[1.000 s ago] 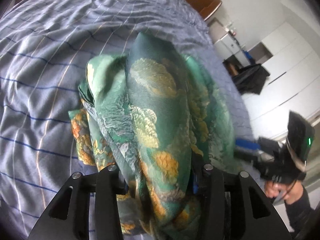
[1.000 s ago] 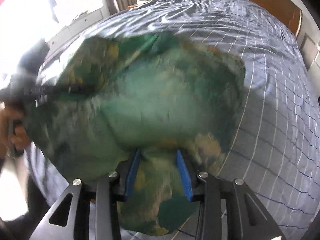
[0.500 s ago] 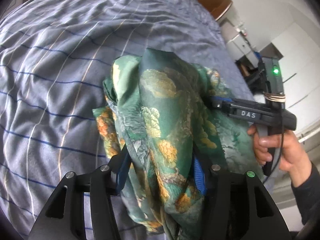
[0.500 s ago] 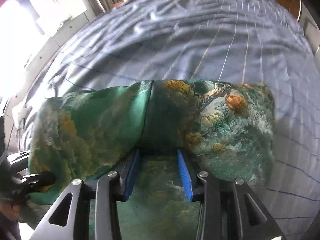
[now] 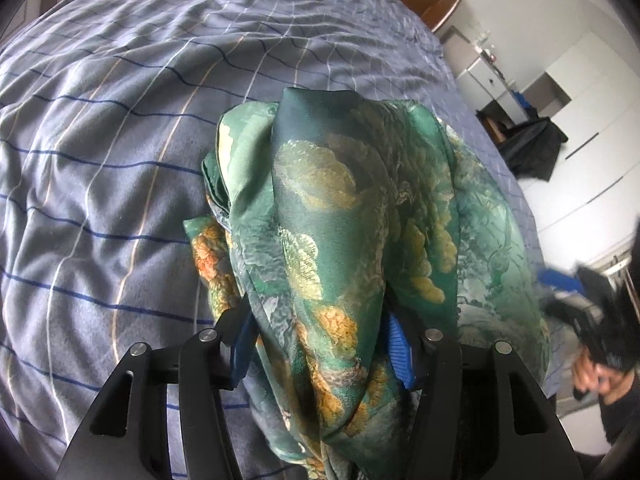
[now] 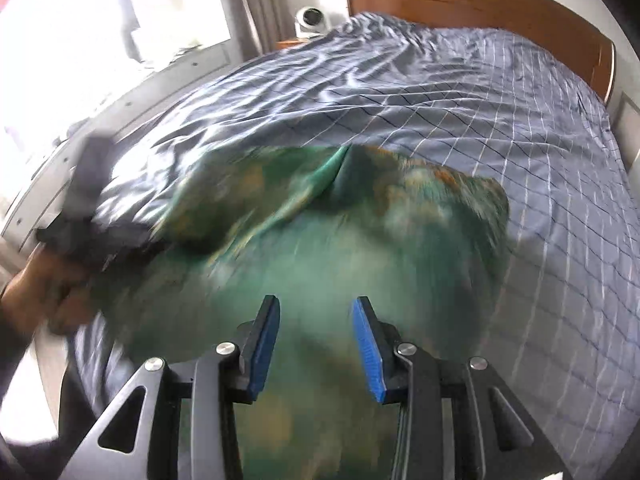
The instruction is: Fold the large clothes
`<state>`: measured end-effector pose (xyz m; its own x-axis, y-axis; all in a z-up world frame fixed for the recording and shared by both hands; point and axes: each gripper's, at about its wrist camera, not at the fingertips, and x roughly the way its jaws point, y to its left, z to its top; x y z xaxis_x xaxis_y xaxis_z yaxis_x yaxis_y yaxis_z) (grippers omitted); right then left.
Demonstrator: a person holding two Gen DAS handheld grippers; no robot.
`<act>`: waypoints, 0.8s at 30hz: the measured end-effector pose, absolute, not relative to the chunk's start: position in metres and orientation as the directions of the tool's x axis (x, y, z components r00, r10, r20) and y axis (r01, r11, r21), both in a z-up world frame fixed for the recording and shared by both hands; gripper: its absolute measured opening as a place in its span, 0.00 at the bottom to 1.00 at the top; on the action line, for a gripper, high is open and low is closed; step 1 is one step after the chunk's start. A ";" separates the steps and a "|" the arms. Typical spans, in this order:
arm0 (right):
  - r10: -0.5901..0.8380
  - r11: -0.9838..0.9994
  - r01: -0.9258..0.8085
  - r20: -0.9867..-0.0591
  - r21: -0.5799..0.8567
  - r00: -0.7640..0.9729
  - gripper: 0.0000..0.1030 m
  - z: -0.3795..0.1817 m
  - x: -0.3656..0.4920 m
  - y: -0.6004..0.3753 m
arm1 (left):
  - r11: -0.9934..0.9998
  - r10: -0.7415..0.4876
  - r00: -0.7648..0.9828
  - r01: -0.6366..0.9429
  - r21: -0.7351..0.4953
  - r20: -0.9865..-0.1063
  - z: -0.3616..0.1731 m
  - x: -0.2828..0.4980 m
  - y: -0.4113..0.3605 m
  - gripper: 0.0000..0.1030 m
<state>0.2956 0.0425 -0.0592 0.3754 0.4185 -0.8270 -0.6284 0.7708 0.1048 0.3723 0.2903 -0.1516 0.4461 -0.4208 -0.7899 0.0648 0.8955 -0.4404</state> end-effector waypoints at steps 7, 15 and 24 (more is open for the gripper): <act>0.454 0.788 -0.592 -0.810 0.170 0.372 0.38 -0.069 0.236 -0.006 | 0.905 -0.409 0.433 0.076 -0.419 -0.803 -0.156 0.377 0.288 0.59; 0.385 0.809 -0.560 -0.882 0.180 0.273 0.40 -0.127 0.268 0.020 | 0.917 -0.379 0.442 0.065 -0.393 -0.813 -0.164 0.381 0.285 0.61; 0.382 0.811 -0.571 -0.854 0.127 0.353 0.40 -0.125 0.259 0.025 | 0.919 -0.347 0.486 0.009 -0.393 -0.802 -0.150 0.371 0.288 0.73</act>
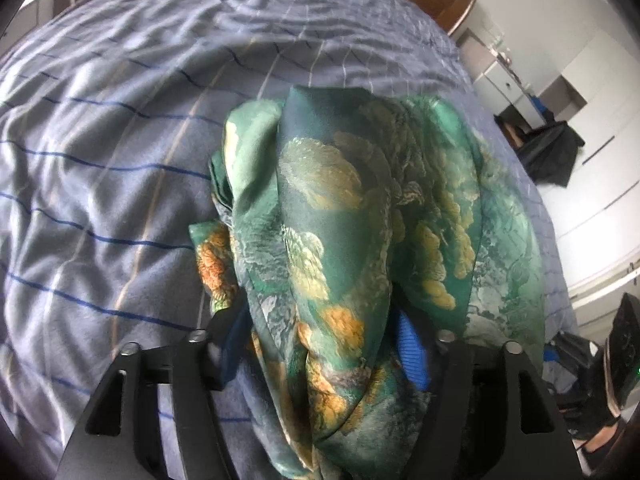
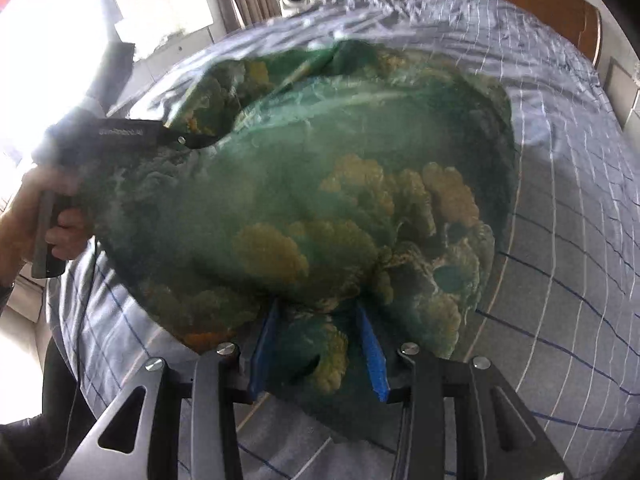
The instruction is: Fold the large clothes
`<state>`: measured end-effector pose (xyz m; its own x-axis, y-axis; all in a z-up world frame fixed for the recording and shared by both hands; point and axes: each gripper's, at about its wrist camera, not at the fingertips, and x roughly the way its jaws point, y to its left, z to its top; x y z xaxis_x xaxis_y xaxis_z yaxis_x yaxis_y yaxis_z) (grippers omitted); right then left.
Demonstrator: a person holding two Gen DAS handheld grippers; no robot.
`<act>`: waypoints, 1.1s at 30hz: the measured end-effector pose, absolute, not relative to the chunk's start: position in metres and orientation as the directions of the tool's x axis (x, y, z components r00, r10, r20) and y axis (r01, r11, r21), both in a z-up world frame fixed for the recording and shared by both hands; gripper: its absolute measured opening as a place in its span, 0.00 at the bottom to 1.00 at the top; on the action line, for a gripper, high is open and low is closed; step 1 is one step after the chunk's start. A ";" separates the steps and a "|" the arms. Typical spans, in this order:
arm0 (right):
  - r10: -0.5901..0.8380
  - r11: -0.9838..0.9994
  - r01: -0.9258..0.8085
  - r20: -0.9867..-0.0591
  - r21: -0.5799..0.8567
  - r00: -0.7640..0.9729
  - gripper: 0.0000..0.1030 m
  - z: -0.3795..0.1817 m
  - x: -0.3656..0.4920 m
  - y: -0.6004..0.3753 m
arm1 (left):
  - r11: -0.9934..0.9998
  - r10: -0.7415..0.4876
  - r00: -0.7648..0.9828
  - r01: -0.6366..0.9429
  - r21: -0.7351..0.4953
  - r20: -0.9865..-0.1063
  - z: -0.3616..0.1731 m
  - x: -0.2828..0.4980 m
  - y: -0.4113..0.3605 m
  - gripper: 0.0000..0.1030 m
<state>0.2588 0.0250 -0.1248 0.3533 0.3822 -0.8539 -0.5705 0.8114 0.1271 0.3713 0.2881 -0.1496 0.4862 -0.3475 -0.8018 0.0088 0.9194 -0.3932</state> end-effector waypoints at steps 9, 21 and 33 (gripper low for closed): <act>0.426 0.852 -0.513 -0.702 0.100 0.570 0.84 -0.042 0.192 -0.057 | 0.965 -0.126 0.689 -0.080 -0.248 -0.714 -0.067 0.290 0.303 0.99; 0.228 0.947 -0.323 -0.705 -0.001 0.671 0.84 -0.048 0.158 -0.109 | 0.949 0.229 0.689 -0.317 -0.001 -0.688 -0.035 0.241 0.263 1.00; 0.196 0.938 -0.339 -0.703 -0.069 0.684 0.84 -0.053 0.147 -0.103 | 0.955 0.205 0.669 -0.298 -0.005 -0.714 -0.047 0.237 0.265 0.99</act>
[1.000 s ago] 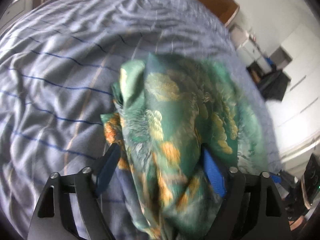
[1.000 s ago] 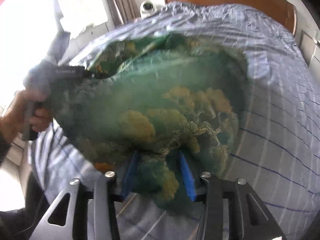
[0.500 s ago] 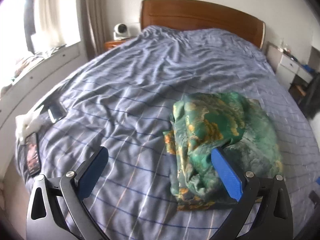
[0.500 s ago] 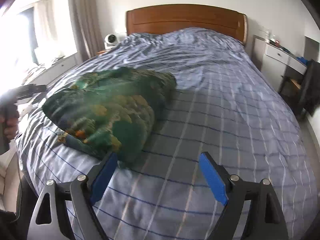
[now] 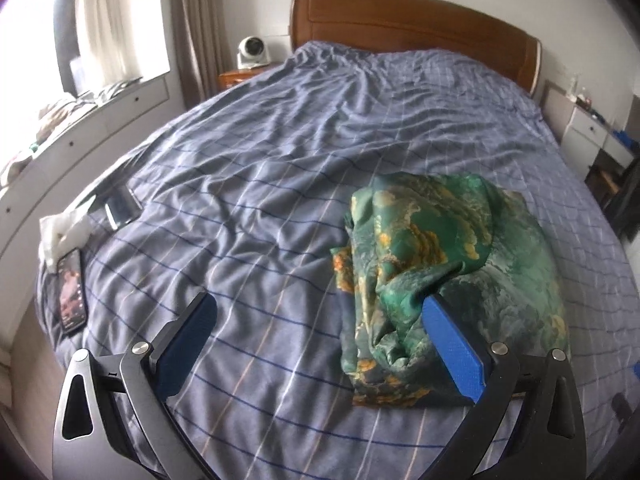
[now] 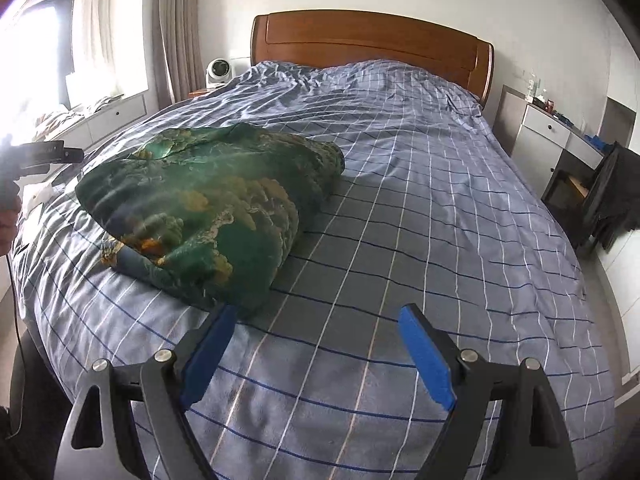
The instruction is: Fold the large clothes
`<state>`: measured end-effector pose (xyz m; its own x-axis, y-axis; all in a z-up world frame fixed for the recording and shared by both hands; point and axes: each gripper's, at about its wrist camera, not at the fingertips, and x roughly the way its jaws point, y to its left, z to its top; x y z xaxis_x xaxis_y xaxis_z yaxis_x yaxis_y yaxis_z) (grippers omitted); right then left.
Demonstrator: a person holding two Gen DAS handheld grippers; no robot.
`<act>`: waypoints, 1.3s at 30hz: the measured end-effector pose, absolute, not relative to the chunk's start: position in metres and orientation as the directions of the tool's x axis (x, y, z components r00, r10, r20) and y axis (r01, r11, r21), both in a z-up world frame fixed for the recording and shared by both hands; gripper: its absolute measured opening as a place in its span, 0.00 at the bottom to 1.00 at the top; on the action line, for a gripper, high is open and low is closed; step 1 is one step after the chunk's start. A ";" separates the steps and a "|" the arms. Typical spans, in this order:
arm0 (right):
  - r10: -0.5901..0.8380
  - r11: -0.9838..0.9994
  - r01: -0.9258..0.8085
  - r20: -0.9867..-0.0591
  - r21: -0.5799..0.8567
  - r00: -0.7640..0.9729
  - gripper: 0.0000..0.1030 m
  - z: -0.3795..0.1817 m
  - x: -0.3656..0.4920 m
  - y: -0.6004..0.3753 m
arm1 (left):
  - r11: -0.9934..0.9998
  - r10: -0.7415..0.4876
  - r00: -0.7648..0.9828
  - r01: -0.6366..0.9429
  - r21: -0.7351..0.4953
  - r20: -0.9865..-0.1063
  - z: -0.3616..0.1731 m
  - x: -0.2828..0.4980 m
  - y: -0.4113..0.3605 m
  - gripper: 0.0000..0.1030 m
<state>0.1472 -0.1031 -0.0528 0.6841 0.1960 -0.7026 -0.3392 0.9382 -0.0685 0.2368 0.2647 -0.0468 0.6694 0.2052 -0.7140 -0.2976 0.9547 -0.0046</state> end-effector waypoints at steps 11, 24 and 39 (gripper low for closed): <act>0.314 0.907 -0.420 -0.722 0.035 0.617 0.89 -0.061 0.150 -0.110 | 0.917 -0.147 0.667 -0.185 -0.353 -0.730 -0.054 0.232 0.316 0.99; 0.474 0.874 -0.362 -0.739 0.325 0.479 0.89 -0.064 0.192 -0.113 | 0.762 -0.452 0.476 -0.235 -0.604 -0.755 -0.150 0.345 0.321 0.99; 0.780 0.626 -0.280 -0.582 0.728 0.230 0.89 -0.150 0.317 -0.092 | 0.699 -0.622 0.382 -0.123 -0.705 -0.683 -0.196 0.382 0.301 1.00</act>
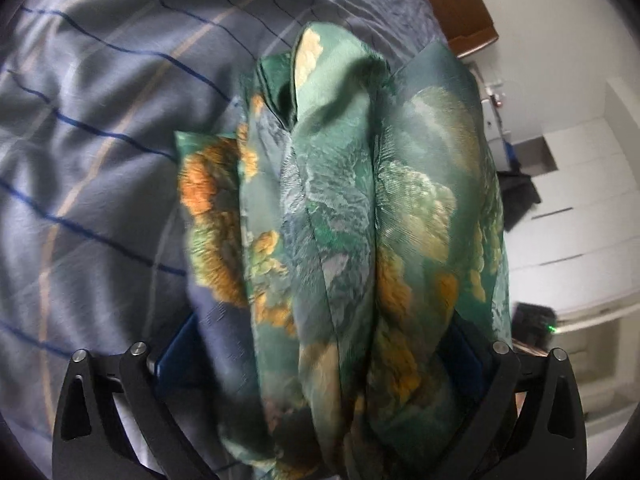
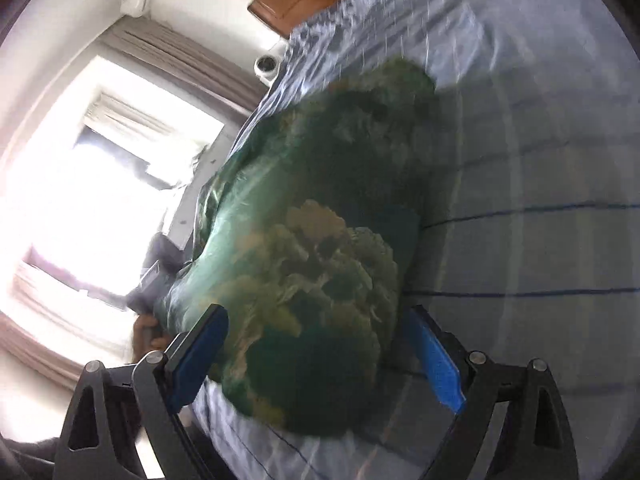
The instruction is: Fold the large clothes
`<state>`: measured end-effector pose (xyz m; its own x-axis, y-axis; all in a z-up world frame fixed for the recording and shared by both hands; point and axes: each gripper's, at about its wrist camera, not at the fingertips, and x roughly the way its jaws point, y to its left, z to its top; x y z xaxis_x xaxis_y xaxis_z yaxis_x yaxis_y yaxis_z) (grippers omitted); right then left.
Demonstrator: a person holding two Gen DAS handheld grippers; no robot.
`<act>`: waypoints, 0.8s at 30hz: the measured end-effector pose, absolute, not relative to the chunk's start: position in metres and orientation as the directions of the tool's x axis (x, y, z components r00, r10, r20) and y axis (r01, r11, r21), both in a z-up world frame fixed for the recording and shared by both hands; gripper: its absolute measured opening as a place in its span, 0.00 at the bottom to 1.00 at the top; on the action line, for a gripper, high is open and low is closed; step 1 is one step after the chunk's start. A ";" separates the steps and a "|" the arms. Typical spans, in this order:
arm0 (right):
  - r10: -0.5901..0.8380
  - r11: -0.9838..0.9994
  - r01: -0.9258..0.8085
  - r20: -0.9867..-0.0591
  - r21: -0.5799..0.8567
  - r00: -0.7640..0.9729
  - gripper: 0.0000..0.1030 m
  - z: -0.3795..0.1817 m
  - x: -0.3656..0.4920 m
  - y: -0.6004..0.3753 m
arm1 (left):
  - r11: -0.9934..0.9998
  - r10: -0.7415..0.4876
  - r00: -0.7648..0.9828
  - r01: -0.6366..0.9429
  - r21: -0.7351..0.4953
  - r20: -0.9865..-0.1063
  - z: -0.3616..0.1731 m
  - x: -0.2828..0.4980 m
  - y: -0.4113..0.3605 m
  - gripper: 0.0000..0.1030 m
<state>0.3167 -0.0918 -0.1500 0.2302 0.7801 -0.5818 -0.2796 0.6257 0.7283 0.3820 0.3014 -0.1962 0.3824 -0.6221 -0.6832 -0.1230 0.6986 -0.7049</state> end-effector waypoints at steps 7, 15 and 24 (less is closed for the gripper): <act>0.769 0.638 -0.267 -0.614 0.722 0.179 0.91 -0.177 0.349 -0.045 | 0.745 -0.572 0.385 -0.127 -0.655 -0.724 -0.196 0.390 0.284 0.88; 0.508 0.765 -0.621 -0.753 0.171 0.418 0.81 -0.103 0.289 0.031 | 0.875 -0.417 0.487 -0.013 -0.484 -0.768 -0.124 0.365 0.245 0.59; 0.536 0.759 -0.641 -0.664 0.110 0.521 0.81 -0.052 0.340 0.032 | 0.901 -0.367 0.593 0.034 -0.433 -0.717 -0.069 0.443 0.224 0.59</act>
